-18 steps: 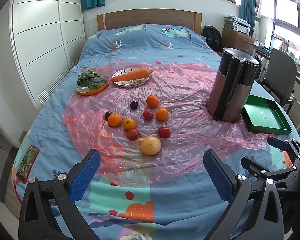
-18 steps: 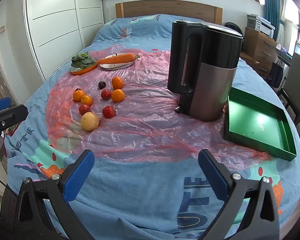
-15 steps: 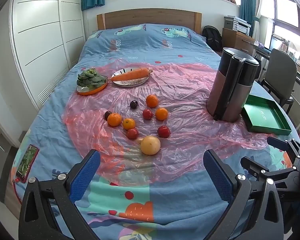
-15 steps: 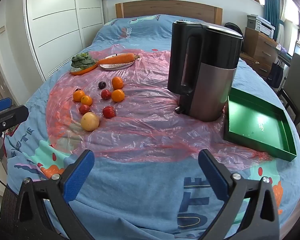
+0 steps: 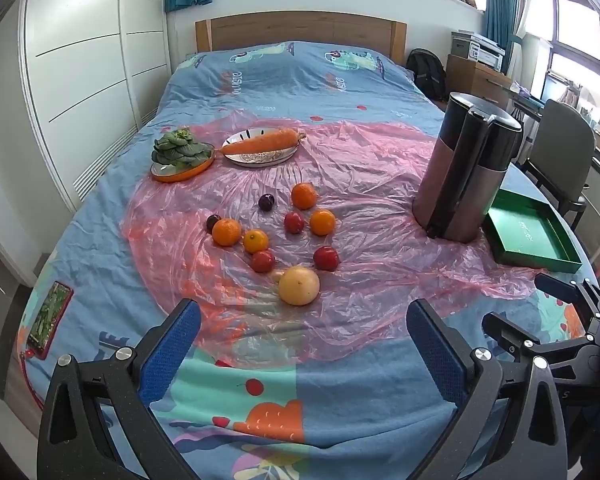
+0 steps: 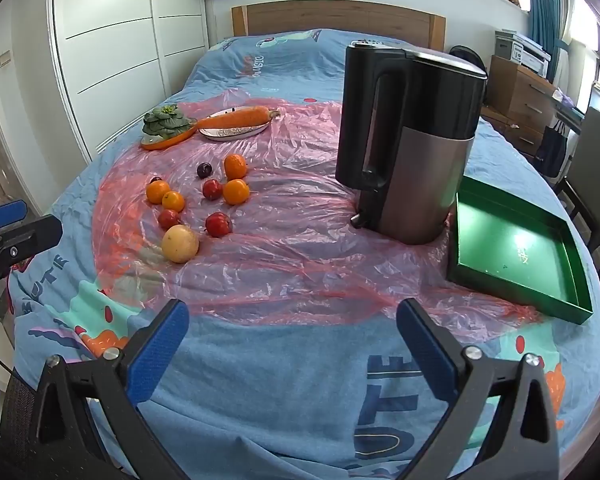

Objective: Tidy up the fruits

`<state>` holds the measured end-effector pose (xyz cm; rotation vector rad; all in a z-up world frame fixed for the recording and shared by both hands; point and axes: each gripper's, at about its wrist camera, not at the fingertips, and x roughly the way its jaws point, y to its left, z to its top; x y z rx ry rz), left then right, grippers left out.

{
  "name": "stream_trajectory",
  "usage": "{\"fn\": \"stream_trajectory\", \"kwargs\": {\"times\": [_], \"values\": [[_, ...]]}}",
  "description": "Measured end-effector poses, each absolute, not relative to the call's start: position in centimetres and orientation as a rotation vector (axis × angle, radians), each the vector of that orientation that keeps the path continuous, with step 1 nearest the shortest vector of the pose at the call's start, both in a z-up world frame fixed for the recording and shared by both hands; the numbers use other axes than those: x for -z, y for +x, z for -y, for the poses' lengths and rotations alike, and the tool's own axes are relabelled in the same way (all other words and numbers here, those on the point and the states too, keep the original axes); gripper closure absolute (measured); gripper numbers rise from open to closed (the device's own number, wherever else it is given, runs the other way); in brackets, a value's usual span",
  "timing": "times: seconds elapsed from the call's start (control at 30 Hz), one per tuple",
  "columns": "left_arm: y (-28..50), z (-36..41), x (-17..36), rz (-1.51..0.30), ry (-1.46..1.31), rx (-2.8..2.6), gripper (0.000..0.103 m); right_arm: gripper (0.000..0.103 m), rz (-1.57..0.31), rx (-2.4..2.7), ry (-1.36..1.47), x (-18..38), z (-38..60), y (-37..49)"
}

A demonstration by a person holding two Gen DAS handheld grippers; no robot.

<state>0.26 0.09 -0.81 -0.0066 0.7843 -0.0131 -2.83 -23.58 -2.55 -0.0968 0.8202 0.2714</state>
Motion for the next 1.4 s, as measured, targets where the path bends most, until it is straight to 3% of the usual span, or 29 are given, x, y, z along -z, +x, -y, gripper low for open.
{"fn": "stream_trajectory", "kwargs": {"times": [1.4], "values": [[0.61, -0.05, 1.64, -0.812, 0.012, 0.054, 0.002, 0.000, -0.825, -0.262, -0.100, 2.86, 23.55, -2.79]]}}
